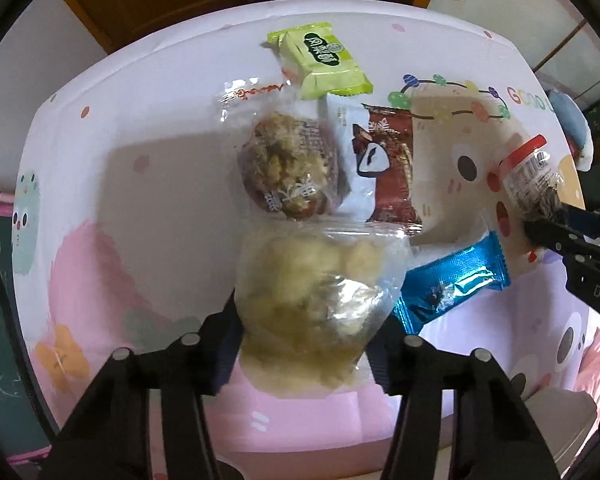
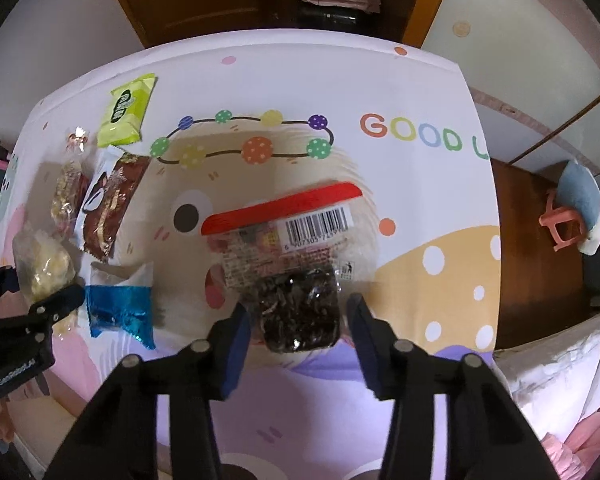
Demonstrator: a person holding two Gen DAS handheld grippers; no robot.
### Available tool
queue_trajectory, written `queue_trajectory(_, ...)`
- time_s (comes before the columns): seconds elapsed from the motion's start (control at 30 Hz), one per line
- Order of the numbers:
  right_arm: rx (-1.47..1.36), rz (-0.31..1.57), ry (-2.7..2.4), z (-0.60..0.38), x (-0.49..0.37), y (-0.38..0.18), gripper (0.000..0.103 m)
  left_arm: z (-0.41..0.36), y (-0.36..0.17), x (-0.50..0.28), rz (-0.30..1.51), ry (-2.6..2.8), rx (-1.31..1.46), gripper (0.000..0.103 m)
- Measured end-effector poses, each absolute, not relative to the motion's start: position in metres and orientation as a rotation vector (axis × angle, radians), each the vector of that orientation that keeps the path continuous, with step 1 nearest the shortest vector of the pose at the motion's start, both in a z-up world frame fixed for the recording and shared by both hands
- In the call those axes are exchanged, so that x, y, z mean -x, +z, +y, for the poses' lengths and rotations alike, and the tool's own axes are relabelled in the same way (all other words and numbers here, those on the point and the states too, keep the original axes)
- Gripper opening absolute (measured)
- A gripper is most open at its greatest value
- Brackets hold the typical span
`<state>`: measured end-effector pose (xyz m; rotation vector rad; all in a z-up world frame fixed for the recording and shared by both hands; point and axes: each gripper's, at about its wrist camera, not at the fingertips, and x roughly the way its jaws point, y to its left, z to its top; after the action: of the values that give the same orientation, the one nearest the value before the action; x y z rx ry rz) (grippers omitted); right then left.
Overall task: Organize snacks
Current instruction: 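Grasp the clear puffed-snack bag with the left gripper while the right grasps the red-label dark snack bag, then carry both bags over the tray and release them inside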
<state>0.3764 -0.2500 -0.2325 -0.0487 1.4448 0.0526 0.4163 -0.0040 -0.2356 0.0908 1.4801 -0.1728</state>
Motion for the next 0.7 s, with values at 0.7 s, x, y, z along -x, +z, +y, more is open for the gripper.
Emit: queue_trajectory(0.7,0.131,1.062,0.04,-0.199,-0.265,-0.084,0.042,0.019,-0.073,-0.311,1.121,-0.125,-0.089,0.042)
